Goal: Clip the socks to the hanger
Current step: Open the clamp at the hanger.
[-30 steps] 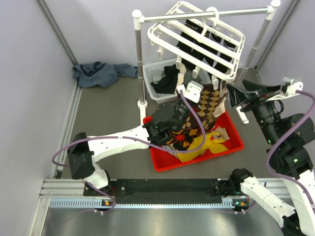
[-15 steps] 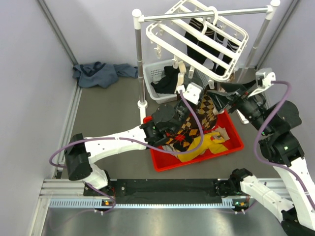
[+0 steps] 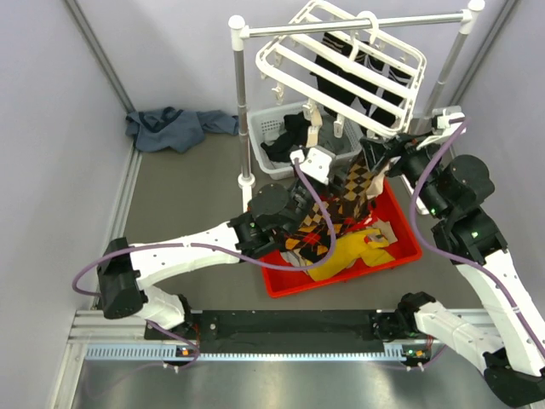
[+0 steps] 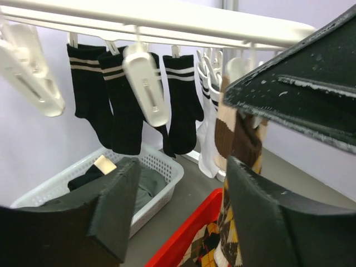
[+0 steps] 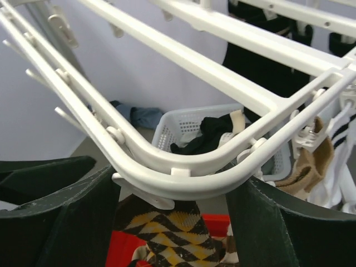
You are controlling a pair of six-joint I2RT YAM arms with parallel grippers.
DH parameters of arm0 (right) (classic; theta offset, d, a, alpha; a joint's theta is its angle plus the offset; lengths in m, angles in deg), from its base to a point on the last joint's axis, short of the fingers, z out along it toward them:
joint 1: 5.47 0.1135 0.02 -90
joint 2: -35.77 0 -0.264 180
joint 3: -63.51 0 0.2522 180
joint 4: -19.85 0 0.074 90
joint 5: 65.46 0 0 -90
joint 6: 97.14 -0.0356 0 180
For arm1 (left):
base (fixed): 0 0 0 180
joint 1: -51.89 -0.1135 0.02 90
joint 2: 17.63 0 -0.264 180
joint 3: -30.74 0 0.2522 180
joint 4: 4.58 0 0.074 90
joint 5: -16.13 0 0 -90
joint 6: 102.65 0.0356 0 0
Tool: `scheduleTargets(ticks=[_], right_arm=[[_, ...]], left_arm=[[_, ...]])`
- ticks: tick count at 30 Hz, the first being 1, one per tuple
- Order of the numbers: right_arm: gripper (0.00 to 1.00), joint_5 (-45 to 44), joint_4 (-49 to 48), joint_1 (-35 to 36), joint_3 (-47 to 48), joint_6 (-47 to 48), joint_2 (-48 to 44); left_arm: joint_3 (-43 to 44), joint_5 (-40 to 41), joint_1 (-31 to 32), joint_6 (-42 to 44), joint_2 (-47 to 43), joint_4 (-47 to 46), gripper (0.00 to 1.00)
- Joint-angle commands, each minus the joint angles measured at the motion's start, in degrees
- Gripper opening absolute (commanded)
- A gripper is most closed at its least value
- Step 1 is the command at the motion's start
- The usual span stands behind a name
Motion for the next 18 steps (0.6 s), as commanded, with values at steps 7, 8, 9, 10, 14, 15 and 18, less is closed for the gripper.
scheduleTargets(ticks=[7,8,9,10,14,15,18], right_arm=[[0.72,-8.6,-4.8,-0.1,-1.1,2.4,-1.3],[0.72,-8.7,-5.0,-0.1,-1.2,2.4,-1.4],[0.72,-8.7,-4.9,-0.1,-1.2,2.4,-1.3],[0.72,-8.8,-4.9,-0.1,-1.3,2.4,-1.5],[0.72,-9.4,-4.8,-0.1,-1.6,2.7,-1.7],[0.72,-9.4,-4.9,-0.1,-1.8,2.7,-1.9],[0.72,-9.9,-5.0,-0.1,-1.9,3.1,-2.1]], left_arm=[[-0.4,-4.7,-1.5,3.6,-1.5,-6.5,0.80],[0.2,-4.9,-1.5,4.3,-0.3,-7.0,0.81],[1.5,-5.2,-1.5,5.6,0.4,-7.4,0.81],[2.3,-5.5,-1.5,6.1,1.0,-7.7,0.82],[5.5,-5.8,-1.5,8.2,5.0,-10.3,0.82],[6.7,-5.7,-1.5,8.5,5.6,-10.7,0.82],[8.4,-4.5,-1.5,9.3,7.8,-13.3,0.82]])
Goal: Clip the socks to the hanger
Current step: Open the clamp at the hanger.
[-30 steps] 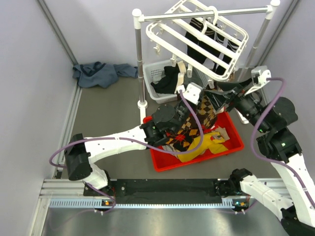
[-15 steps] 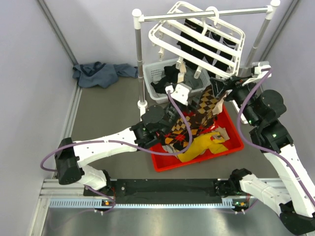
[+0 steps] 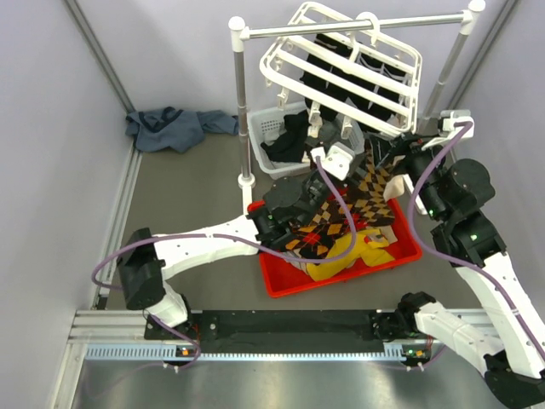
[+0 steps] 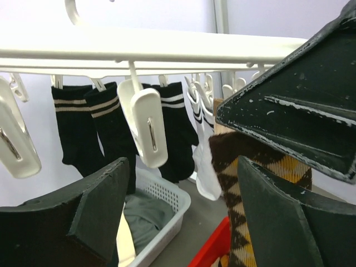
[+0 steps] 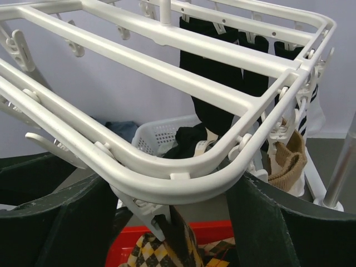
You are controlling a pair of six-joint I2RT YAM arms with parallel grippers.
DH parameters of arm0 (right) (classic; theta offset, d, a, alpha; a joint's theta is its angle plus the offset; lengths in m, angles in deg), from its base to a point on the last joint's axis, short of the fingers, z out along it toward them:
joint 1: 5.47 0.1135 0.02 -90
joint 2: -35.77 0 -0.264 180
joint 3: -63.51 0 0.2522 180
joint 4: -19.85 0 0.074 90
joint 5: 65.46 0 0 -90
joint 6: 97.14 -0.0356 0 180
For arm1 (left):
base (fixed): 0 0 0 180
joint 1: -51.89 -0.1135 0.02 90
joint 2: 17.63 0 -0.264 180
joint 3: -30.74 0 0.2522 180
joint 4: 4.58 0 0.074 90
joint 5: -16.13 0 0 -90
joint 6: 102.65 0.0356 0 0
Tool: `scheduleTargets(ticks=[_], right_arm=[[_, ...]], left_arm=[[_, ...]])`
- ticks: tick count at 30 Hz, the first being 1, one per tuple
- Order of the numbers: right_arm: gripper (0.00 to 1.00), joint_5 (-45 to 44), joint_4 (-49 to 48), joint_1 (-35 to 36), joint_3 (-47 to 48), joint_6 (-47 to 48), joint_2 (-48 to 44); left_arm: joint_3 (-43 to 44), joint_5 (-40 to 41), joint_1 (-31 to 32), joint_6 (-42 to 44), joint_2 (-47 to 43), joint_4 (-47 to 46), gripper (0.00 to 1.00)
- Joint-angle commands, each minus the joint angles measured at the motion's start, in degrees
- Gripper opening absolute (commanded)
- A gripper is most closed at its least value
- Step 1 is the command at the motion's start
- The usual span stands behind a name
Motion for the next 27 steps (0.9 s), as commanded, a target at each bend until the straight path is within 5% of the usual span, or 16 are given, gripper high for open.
scheduleTargets(ticks=[1,15,27], right_arm=[[0.72,-1.4,-2.3,-0.1,-0.1,1.4,-1.3],[0.73,-1.4,-2.3,-0.2,-0.5,1.6,-1.7],[0.73,-0.4,-1.5,0.0,0.1,1.4,-3.3]], left_arm=[[4.5,1.2,0.0,3.1,2.8,-7.5,0.82],[5.9,9.1,0.0,6.7,5.7,-15.9,0.70],[2.2,6.9,0.0,3.8,2.0,-12.6,0.25]])
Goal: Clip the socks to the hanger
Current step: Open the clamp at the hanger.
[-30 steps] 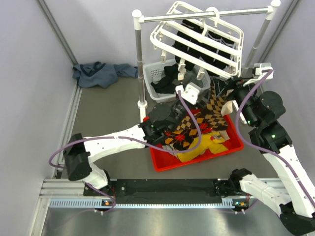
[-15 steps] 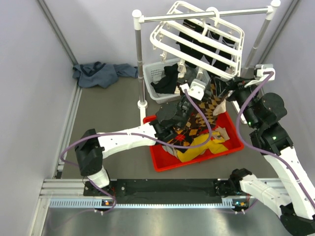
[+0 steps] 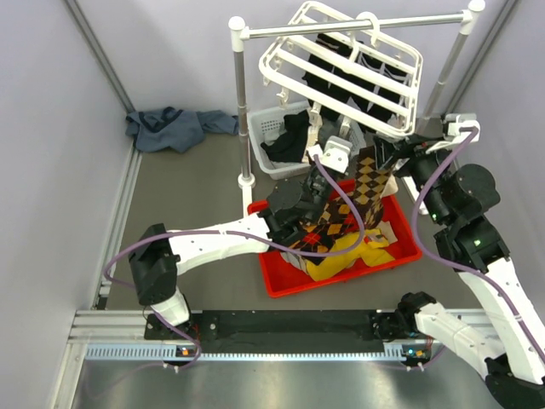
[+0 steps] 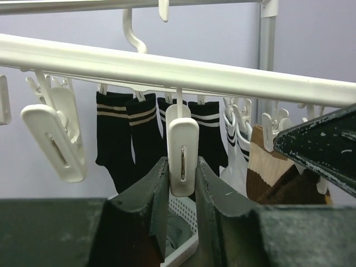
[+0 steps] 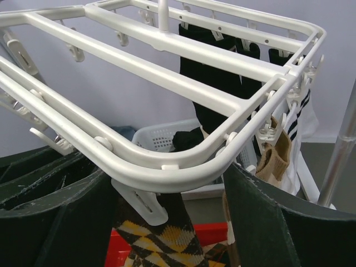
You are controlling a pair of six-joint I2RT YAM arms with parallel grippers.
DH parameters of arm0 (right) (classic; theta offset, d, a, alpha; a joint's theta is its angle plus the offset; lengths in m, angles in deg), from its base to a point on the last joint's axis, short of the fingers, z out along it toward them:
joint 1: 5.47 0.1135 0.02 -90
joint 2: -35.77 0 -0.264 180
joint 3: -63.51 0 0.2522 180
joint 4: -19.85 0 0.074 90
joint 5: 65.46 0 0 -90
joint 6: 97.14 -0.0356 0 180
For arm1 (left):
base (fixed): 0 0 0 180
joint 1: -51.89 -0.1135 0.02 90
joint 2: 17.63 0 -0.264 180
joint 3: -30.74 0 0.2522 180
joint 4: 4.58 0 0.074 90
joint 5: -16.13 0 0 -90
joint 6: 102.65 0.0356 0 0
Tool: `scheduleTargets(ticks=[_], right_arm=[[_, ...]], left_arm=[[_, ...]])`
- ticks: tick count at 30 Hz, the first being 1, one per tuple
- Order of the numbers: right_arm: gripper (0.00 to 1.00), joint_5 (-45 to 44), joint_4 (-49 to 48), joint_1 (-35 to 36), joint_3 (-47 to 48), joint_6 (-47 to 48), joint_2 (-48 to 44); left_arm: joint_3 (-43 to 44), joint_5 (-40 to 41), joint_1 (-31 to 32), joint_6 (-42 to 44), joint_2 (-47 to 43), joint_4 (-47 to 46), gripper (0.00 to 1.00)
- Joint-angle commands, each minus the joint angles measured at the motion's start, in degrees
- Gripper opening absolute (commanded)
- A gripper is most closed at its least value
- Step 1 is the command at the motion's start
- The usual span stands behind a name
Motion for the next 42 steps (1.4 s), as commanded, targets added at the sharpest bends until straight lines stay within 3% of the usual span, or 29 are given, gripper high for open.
scheduleTargets(ticks=[1,7,16,21,27,36,42], right_arm=[[0.73,1.2,-1.0,-0.1,1.0,0.3,-1.7],[0.73,8.9,2.8,0.0,4.2,0.1,-4.7],[0.72,22.6,3.0,0.0,8.1,-5.9,-5.2],[0.71,22.5,0.6,0.0,7.1,-9.8,-4.5],[0.70,13.7,0.5,-0.1,6.5,-7.4,-7.8],[0.69,25.8,2.3,0.0,10.0,-12.9,0.1],[0.67,25.3,3.7,0.0,10.1,-15.9,3.3]], left_arm=[[-1.5,-2.6,0.0,-1.8,-4.3,-0.2,0.24],[-2.1,-6.1,0.0,-4.6,-7.3,7.3,0.11],[1.8,-11.8,0.0,-8.7,-8.2,19.2,0.07],[6.5,-11.1,0.0,-10.0,-6.1,26.3,0.05],[8.9,-8.7,0.0,-10.9,-5.3,30.1,0.03],[8.6,-8.5,0.0,-12.5,-6.0,31.9,0.03],[5.9,-7.5,0.1,-13.1,-7.8,31.6,0.02]])
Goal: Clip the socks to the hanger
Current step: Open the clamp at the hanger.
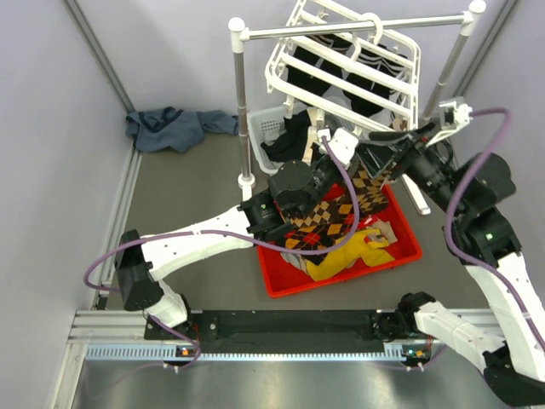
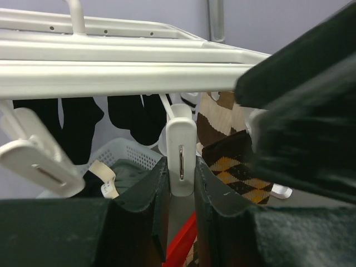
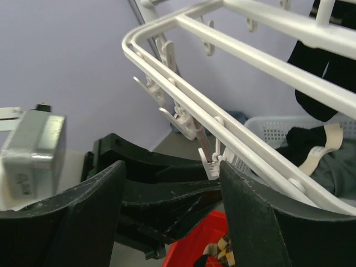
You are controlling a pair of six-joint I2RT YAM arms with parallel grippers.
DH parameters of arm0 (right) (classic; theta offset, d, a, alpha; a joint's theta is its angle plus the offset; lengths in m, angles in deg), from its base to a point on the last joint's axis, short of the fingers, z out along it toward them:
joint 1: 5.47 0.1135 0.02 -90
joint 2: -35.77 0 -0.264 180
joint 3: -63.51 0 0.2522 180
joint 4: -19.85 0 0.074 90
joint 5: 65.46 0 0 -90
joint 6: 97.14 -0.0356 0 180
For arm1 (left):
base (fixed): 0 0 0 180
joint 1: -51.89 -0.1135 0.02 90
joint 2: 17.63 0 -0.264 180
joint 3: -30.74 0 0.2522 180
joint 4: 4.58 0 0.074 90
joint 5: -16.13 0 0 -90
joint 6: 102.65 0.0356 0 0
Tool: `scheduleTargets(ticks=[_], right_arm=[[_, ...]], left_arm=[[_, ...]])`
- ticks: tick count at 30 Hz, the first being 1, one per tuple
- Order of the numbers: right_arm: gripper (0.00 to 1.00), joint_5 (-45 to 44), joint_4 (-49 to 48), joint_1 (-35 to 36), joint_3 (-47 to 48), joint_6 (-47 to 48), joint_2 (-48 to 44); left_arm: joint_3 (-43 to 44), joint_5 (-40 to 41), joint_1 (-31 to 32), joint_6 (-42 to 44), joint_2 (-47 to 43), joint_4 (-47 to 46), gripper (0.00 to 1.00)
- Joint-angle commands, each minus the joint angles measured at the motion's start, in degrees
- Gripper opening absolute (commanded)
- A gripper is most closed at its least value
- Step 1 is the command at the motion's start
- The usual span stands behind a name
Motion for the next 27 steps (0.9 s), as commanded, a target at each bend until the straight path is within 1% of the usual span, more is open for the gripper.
scheduleTargets(ticks=[1,3,9,14,22,24,27], right_arm=[[0.67,-0.2,0.7,0.0,1.1,-3.1,1.9],[0.66,-2.5,0.4,-0.1,0.1,-3.7,2.3],[0.63,-5.3,-0.1,-0.1,-0.8,-5.2,4.5],[0.60,-6.2,0.0,-0.1,-1.0,-6.1,5.9],[0.53,-4.1,1.7,-0.2,-0.5,-6.9,6.5],[0.52,-3.4,3.8,-0.2,0.0,-7.1,6.4],[0.51,-3.6,4.1,-0.1,-0.9,-7.7,5.5]], left_arm=[[-1.4,1.0,0.2,-1.4,-2.6,-1.1,0.02],[-2.7,0.5,0.2,-1.6,-3.4,-1.8,0.02],[-5.8,-1.1,0.2,-2.1,-5.8,-3.7,0.02],[-6.6,-1.6,0.2,-2.3,-6.5,-4.2,0.02],[-6.3,-2.8,0.2,-2.5,-6.2,-4.2,0.02],[-5.8,-2.6,0.2,-2.5,-6.0,-3.6,0.02],[-5.3,-3.1,0.2,-2.8,-5.7,-2.8,0.01]])
